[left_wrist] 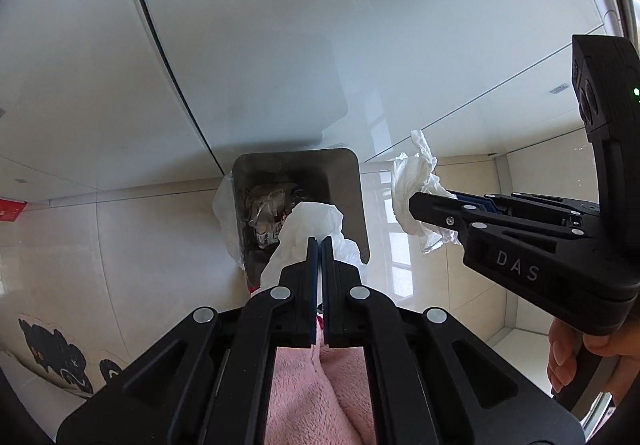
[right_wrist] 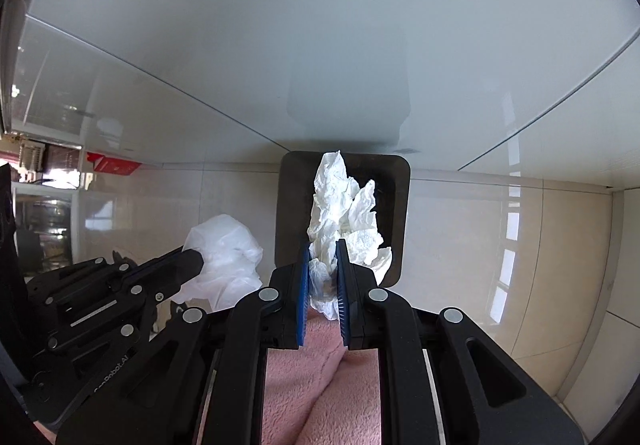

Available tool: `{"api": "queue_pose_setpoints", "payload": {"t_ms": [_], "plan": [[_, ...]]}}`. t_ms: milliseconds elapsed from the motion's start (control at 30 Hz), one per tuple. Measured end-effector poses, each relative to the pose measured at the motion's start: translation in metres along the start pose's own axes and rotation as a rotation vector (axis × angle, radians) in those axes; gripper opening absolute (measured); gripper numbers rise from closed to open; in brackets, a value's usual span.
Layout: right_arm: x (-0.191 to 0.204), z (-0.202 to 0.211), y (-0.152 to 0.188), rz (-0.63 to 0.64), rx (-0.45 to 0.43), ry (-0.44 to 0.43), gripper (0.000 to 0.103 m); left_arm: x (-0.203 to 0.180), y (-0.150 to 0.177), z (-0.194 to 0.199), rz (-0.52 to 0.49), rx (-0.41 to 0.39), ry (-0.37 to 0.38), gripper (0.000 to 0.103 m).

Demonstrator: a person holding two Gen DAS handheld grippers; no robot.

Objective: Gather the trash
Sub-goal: 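Carry both tissues down over the black bin, then open both tools to drop the tissues into the bin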

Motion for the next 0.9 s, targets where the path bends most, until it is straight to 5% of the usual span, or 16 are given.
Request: {"api": "queue_pose_setpoints", "payload": {"t_ms": [400,467,533,767,900], "plan": [[-0.007,-0.013,-0.015,-0.072,0.025,-0.058,0.017,0.003,-0.004,-0.02,0.007,0.04,0.019,0.003],[-0.01,-0.015,-0.018,-0.083,0.023,-0.067,0.025,0.002,-0.007,-0.015,0.017,0.042,0.021,0.02],[-0.013,-0.013,-0.019,-0.094,0.014,-0.075,0.055,0.004,-0.008,-0.014,0.023,0.034,0.015,0.028],[-0.02,0.006,-0.022,-0.11,-0.019,-0.052,0.062,0.006,-0.012,0.014,0.022,-0.015,-0.03,0.062],[-0.022,0.035,-0.018,-0.099,-0.046,-0.016,0.082,0.002,-0.014,0.048,0.015,-0.066,-0.054,0.076]]}}
Point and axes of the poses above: each gripper's, at about its wrist camera, not at the fingertips, and z roughly against the way its jaws point, x to its left, y to its underside, the point moved 3 cm from there along -z, roughly the way its jaws point, and after that the axes turned 7 degrees about z, right-handed, at the moved point
